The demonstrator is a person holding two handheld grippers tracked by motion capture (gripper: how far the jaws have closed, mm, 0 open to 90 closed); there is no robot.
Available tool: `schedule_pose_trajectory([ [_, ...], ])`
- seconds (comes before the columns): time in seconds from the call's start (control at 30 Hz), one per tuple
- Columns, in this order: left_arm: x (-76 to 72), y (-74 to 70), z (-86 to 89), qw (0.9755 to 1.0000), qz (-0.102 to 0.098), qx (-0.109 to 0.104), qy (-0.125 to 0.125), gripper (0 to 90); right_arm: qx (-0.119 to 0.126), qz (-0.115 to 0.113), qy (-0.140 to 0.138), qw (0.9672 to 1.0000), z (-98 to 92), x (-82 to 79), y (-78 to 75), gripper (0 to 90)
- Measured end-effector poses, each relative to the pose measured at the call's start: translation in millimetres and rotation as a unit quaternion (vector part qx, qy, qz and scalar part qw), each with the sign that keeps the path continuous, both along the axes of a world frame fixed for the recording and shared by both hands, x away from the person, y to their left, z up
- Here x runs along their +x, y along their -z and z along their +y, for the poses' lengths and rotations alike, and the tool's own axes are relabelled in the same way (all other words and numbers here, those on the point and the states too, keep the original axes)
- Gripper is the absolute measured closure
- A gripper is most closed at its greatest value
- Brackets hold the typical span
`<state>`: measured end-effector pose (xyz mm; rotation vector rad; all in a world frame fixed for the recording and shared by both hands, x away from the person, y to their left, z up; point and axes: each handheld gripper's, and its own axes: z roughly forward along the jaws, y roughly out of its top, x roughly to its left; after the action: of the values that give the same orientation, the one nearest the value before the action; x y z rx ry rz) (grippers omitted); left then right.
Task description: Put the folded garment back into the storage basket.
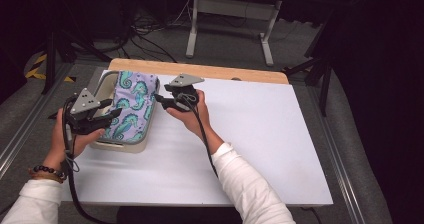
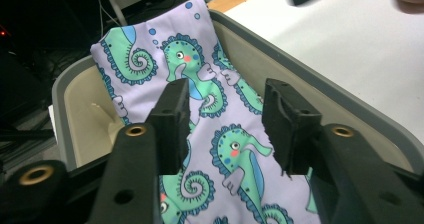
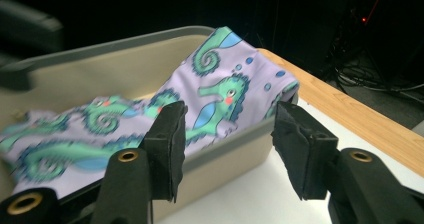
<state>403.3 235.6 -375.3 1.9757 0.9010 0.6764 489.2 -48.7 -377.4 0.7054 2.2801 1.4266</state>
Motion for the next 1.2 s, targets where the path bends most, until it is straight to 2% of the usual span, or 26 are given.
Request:
schedule_pose_trajectory([
  [0.17,13.0,-2.1,-3.9,1.0,0.002,0.007,-0.004,55.4,0.001,-0.007,-0.012,0.9999,-22.1,-22.6,3.5,46.0],
  [0.27,21.4,-3.8,-6.0,0.9999,0.004,0.012,0.0,58.2,-0.021,-0.022,-0.014,0.9995,-37.5,-35.8,6.9,44.6],
  [0.33,27.3,-4.6,-8.0,0.9999,0.003,0.015,0.002,62.3,-0.019,-0.024,-0.014,0.9994,-52.0,-45.5,10.5,44.3],
  [0.4,33.3,-4.7,-10.1,0.9999,0.006,0.012,0.006,66.9,-0.024,-0.031,-0.008,0.9992,-63.1,-52.3,13.5,44.3],
  [0.5,41.3,-4.8,-13.9,0.9999,0.01,0.008,0.002,67.7,-0.022,-0.052,0.002,0.9984,-81.0,-65.3,16.9,44.3],
  [0.57,43.5,-4.9,-15.1,0.9999,0.011,0.008,0.006,69.6,-0.019,-0.055,0.003,0.9983,-86.3,-70.1,17.4,44.2],
  [0.6,47.4,-5.1,-18.6,0.9999,0.01,0.007,0.005,69.8,-0.019,-0.062,0.006,0.9979,-97.4,-79.1,18.2,43.7],
  [0.77,57.0,-5.7,-24.1,0.9997,0.017,0.014,0.01,76.0,-0.022,-0.066,0.014,0.9975,-123.0,-95.5,18.0,41.7],
  [1.0,73.0,-3.6,-26.3,0.999,0.039,0.023,0.001,83.8,-0.013,-0.075,0.034,0.9965,-161.7,-116.6,13.5,39.4],
  [1.13,85.3,-1.1,-29.1,0.9981,0.051,0.034,-0.005,85.0,-0.018,-0.081,0.049,0.9954,-183.5,-127.7,12.6,38.5],
  [1.17,85.3,-1.1,-29.1,0.9981,0.051,0.034,-0.005,85.2,-0.018,-0.081,0.049,0.9954,-183.5,-127.7,12.6,38.5],
  [1.2,89.2,-0.1,-30.5,0.9978,0.055,0.037,-0.007,85.2,-0.024,-0.087,0.062,0.9939,-196.6,-134.0,12.8,38.0],
])
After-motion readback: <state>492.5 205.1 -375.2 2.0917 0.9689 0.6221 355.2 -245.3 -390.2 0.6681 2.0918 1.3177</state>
